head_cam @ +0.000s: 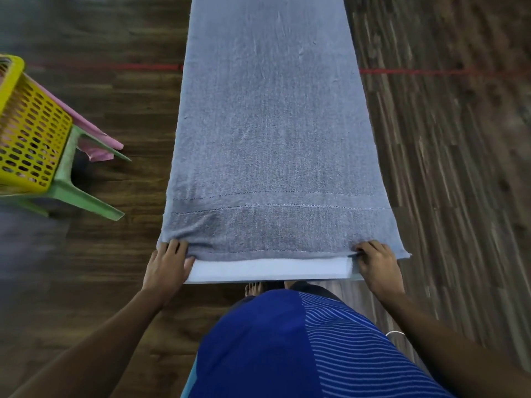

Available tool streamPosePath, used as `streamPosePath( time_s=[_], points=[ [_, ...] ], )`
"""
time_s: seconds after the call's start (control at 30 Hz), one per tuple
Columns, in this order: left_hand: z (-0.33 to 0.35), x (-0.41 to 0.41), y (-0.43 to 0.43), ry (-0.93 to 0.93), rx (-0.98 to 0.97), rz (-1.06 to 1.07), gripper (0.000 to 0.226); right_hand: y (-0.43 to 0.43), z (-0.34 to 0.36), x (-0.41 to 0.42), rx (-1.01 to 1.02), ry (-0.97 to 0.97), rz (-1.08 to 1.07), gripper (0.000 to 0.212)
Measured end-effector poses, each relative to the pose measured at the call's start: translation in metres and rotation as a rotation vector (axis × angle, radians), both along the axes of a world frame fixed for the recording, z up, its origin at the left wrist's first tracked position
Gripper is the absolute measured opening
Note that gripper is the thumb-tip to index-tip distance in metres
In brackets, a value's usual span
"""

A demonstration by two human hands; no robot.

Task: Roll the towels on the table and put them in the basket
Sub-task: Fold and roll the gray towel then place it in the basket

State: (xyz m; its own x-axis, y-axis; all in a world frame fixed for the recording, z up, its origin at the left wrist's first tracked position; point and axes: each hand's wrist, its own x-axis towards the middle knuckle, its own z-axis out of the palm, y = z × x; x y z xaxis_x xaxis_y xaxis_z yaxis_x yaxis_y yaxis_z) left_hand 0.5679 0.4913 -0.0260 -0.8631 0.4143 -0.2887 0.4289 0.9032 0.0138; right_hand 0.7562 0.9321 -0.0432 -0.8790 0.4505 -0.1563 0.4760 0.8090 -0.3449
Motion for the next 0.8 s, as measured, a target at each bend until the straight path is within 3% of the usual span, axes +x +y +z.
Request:
streamPosePath(
  time_s=[0.1,0.27,0.57,0.7,0.8],
  points=[
    [0.002,-0.004,0.001,-0.006,0.058,-0.119,0.046,0.002,-0.002,0.000,0.009,-0.002,0.017,0.020],
    [0.002,0.000,0.016,0.021,0.152,-0.224,0.043,0.002,-0.002,-0.002,0.032,0.004,0.032,0.018],
    [0.001,0.009,-0.012,-0.059,0.256,0.064,0.035,0.008,-0.002,0.007,0.045,-0.013,0.048,0.020],
    [0.001,-0.008,-0.007,-0.072,0.292,0.071,0.028,0.015,0.004,-0.009,0.023,-0.089,0.027,0.036],
    [0.001,-0.030,0.003,-0.123,0.247,0.140,0.014,0.023,0.009,-0.031,0.003,-0.144,0.014,0.029]
  ],
)
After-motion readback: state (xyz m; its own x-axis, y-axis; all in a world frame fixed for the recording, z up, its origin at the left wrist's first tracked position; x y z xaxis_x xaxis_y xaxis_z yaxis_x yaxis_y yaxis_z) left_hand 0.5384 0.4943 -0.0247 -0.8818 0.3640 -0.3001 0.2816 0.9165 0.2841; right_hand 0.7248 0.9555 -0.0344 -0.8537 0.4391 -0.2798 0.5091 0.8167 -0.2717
